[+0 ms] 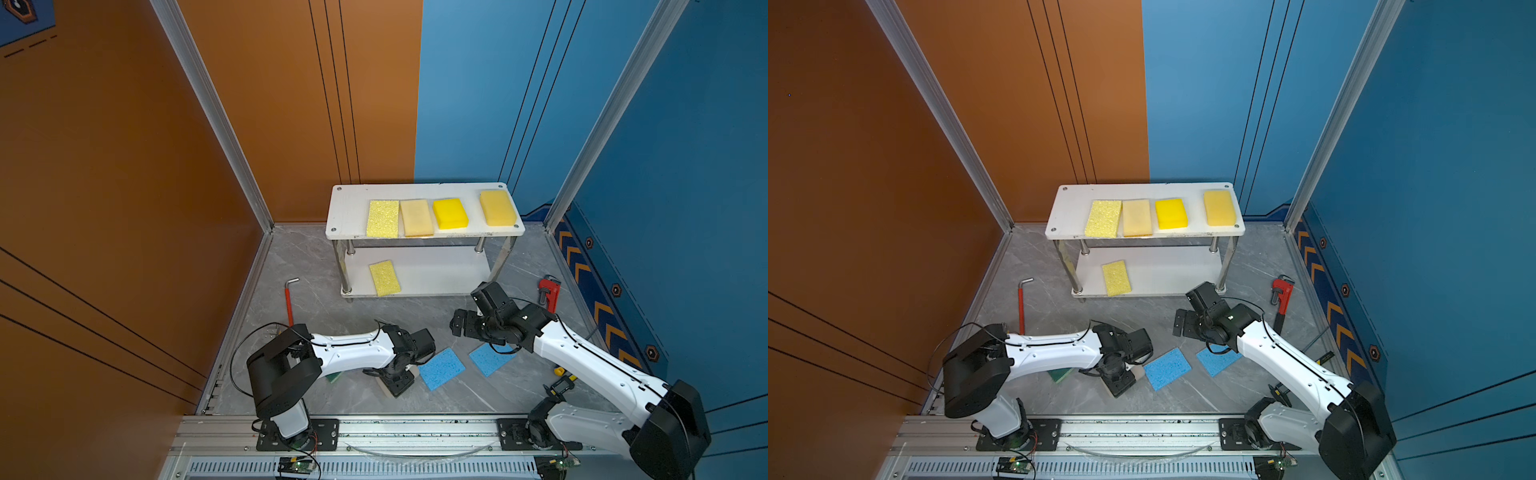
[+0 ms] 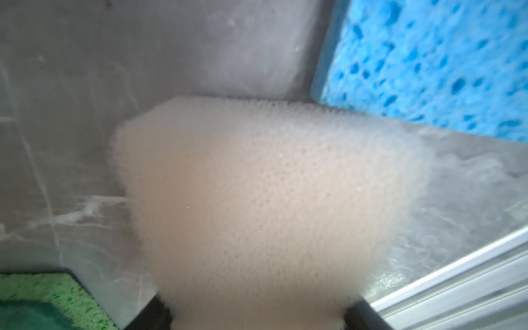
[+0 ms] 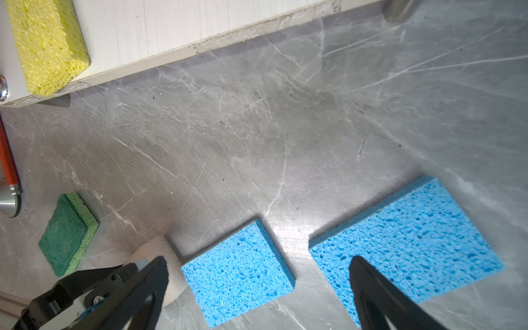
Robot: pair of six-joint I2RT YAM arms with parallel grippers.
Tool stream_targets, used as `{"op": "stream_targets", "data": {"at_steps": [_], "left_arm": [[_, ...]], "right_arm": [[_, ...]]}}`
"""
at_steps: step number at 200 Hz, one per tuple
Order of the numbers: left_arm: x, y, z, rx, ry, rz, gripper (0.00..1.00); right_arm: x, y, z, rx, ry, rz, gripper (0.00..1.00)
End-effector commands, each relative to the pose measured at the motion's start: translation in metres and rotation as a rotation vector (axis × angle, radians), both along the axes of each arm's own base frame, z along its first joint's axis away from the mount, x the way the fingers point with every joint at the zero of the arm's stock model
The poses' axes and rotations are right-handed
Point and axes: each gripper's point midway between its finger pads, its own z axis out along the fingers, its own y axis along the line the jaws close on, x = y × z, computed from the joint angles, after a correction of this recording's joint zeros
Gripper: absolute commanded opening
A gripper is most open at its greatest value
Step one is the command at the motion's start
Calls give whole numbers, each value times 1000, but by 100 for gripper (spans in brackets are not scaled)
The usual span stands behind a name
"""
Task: Arrange cleaning sponges on a shelf
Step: Pick up the cleaning sponge from the bottom-center of the table, then place the cleaning sponge on the shelf.
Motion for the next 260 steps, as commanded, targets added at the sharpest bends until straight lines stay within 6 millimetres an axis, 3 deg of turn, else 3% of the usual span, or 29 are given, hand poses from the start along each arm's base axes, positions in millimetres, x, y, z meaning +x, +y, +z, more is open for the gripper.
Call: {"op": "stream_targets", "data": {"at_steps": [1,98,177,260], "left_arm": [[9,9,7,-3,-38,55,66],[40,0,42,-219,-82,305,66],[51,-10,72,-404,-109,467,64],[105,-23,115,-652,-222,684,63]], "right_arm": [[5,10,7,11,-11,36,100],[11,23,3,10,11,60,100],[12,35,-6,26,14,82,100],[18,29,12,56,-33,72,100]]}}
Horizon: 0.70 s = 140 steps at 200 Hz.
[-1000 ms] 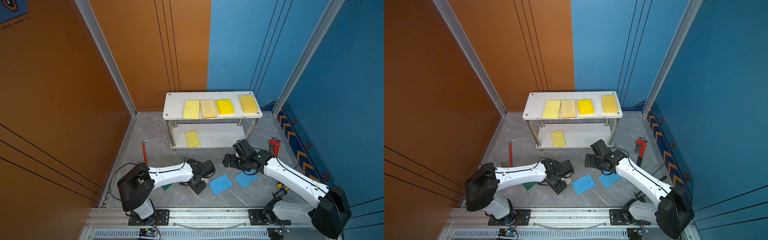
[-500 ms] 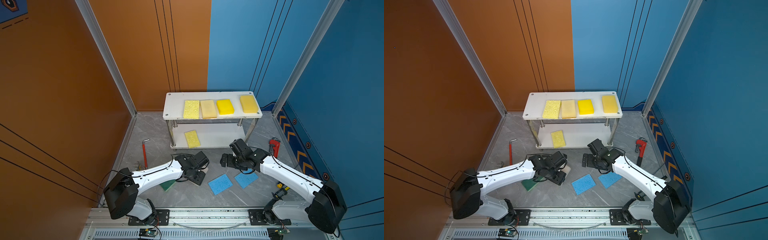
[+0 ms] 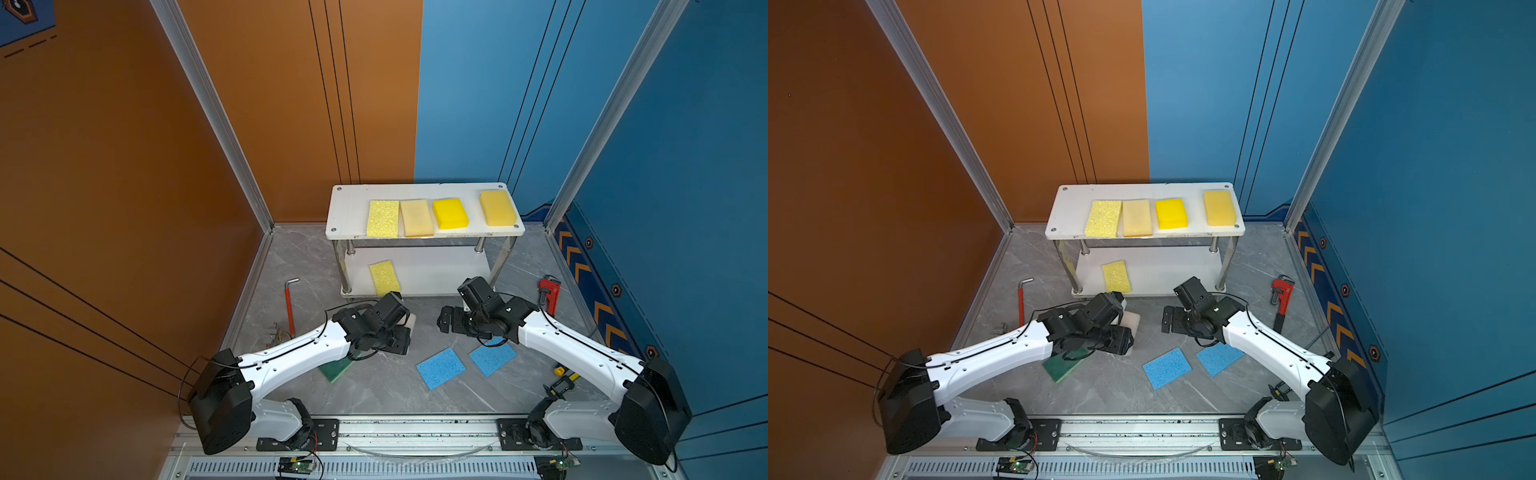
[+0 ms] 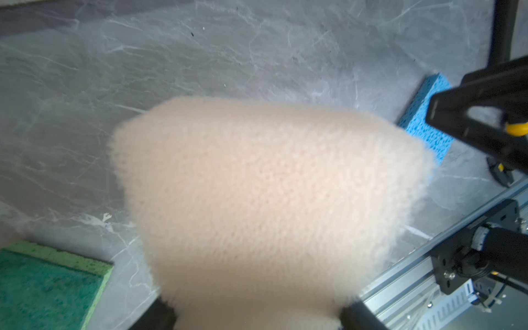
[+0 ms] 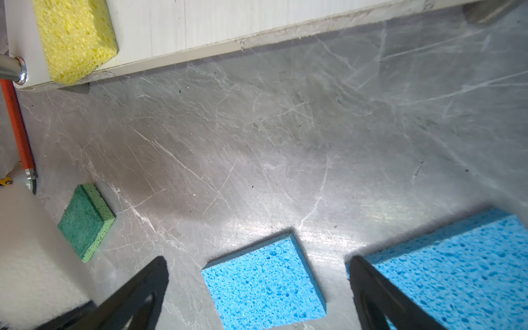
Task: Arrange cleaning sponges on a shelf
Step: Place the cleaning sponge on the shelf.
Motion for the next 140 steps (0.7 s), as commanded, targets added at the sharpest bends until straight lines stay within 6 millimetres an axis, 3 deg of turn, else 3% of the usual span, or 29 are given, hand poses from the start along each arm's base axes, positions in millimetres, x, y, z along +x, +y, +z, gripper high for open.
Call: {"op": "stream_targets", "data": {"at_steps": [1,46,59,63,86,140], "left_arm": [[25,-7,19,-108,-56,99,63],[60,-1,34,-119,-124,209,62],[69,5,28,-101,-118,249,62],[77,1,38,-119,-137,256,62],[97,-4,38,-86,-161,267,62],[130,-23,23,-36,-179,255,62]], "right_arm": [[4,-1,16,24,-45,8,100],[1,-4,15,23,-48,10,100],[1,-4,15,23,-51,9,100],[2,-4,15,22,-51,9,100],[4,-1,15,21,-49,19,100],[8,9,17,22,-45,54,100]]}}
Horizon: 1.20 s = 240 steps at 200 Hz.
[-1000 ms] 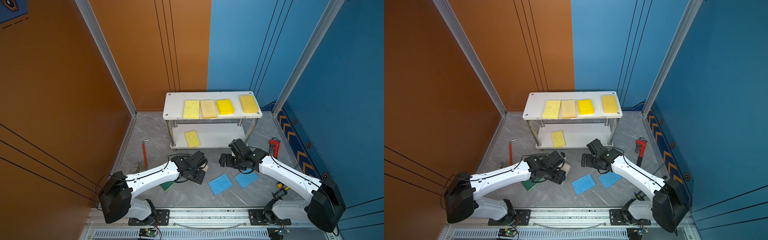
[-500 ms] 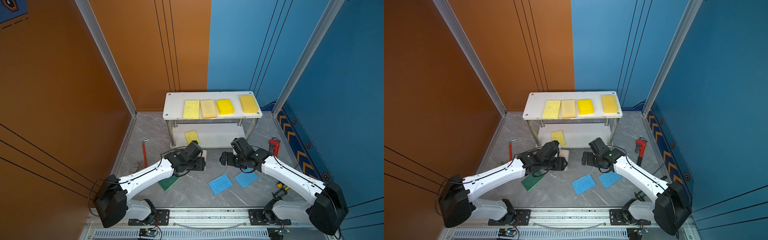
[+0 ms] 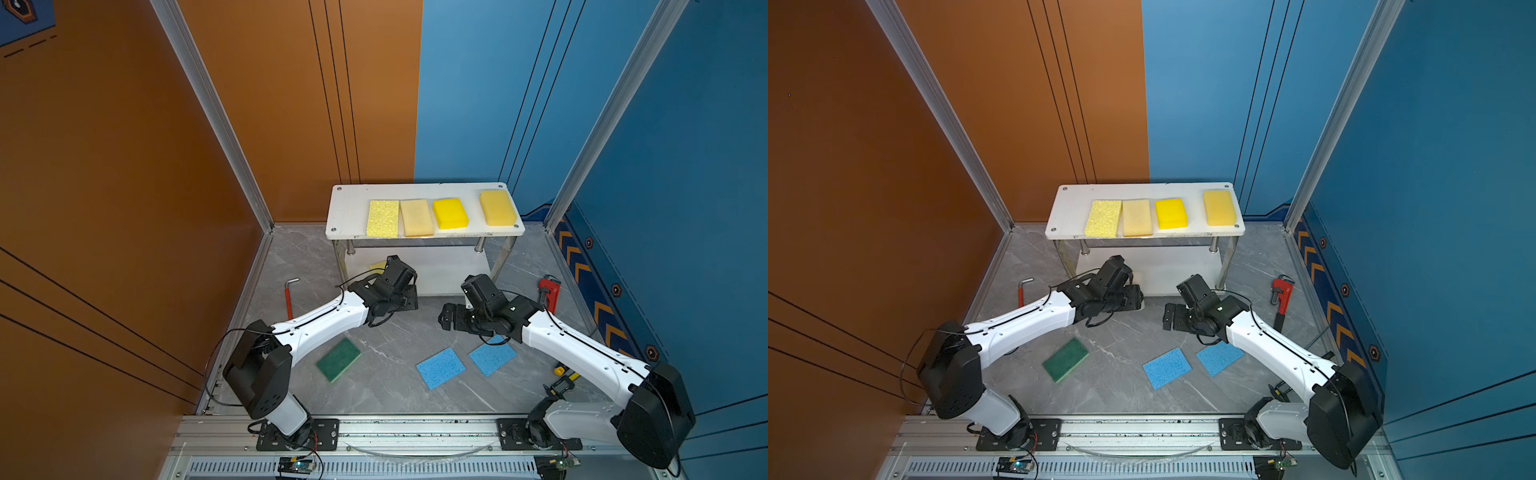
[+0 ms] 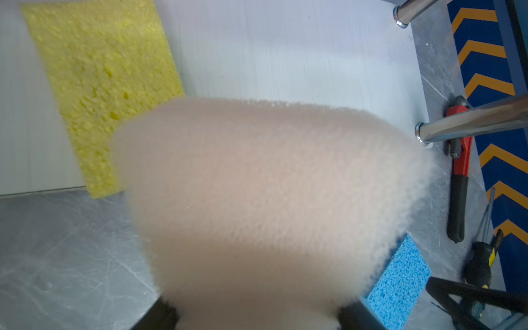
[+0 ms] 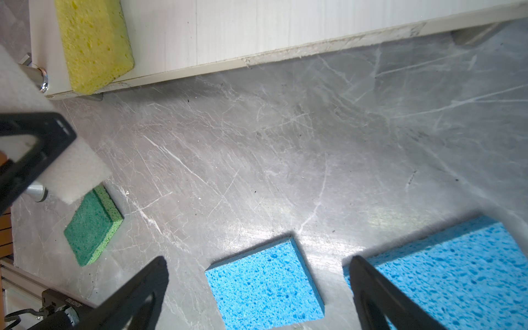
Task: Arrange cleaning sponges on a shelf
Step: Place the cleaning sponge on the shelf.
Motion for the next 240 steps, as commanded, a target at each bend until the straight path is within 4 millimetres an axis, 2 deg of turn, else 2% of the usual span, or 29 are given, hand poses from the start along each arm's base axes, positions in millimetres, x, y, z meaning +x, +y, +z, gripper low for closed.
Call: {"op": "stream_targets", "data": {"at_steps": [1,36,84,128,148,182,197,200,209,240], "left_arm": [[16,1,0,33,-37,19,62],[29,-2,-6,42,-54,48,62],[44,-20,-6,50,-74,51,64],[55,-19,-12,60,-75,90,69],[61,-23,-16,56,-70,92,73],[65,-33,-11,44,-80,73,84],[65,-34,-8,42,-86,67,85],[65,-33,-7,43,-87,68,90],[65,-31,-5,45,-93,70,95],[61,-28,-1,36,-92,64,96]], "right_arm": [[4,8,9,14,-20,38,100],[5,10,8,19,-9,50,100],[4,8,8,31,-5,49,100],[2,7,5,38,4,47,100],[2,7,7,43,1,42,100],[0,6,7,49,-2,35,100],[-1,7,7,53,-4,34,100],[-1,7,7,54,-6,34,100],[-2,8,7,55,-8,36,100],[-1,13,7,58,-10,41,100]]}}
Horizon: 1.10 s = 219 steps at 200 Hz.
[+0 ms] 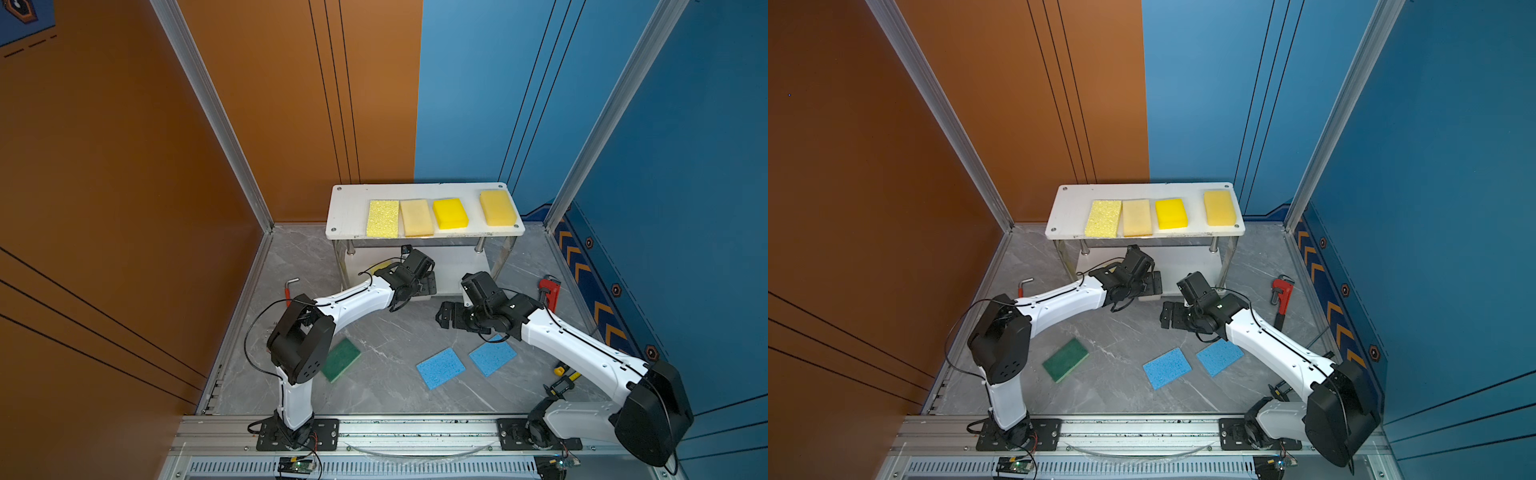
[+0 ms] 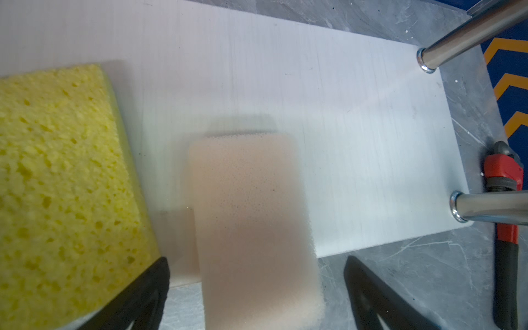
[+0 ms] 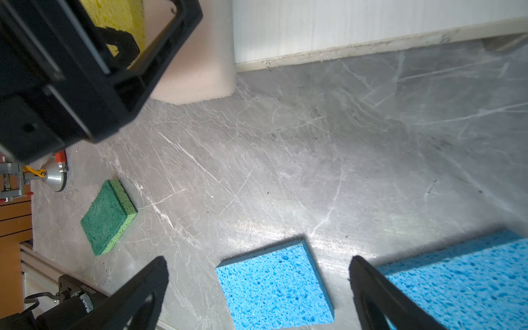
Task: Arrange cleaning sponges on a shelf
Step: Place the cleaning sponge on the shelf, then move the cleaning sponge to the shelf.
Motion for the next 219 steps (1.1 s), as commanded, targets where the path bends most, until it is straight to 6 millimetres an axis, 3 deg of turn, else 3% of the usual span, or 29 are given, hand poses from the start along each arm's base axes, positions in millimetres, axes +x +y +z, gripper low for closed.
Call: {"op": "stream_targets", "data": {"at_steps": [1,30,103,135,138,155,188,219], "left_arm": [[0,4,19,-8,-37,-3,96],[-17,11,29,-24,-41,-22,96],[-84,42,43,-32,-30,-73,97],[-114,61,37,-16,11,-89,97],[-120,67,26,3,36,-87,97],[-136,81,9,23,89,-84,97],[-150,114,-10,34,121,11,97],[-149,143,-9,39,104,96,97]], "right_arm": [[-2,4,1,17,-8,4,100],[0,11,0,21,2,18,100],[14,37,-13,47,47,61,100],[23,46,-22,41,74,70,99],[24,46,-23,41,75,69,98],[29,48,-28,45,86,61,96],[38,50,-37,35,107,60,81],[47,50,-46,39,135,46,59]]}}
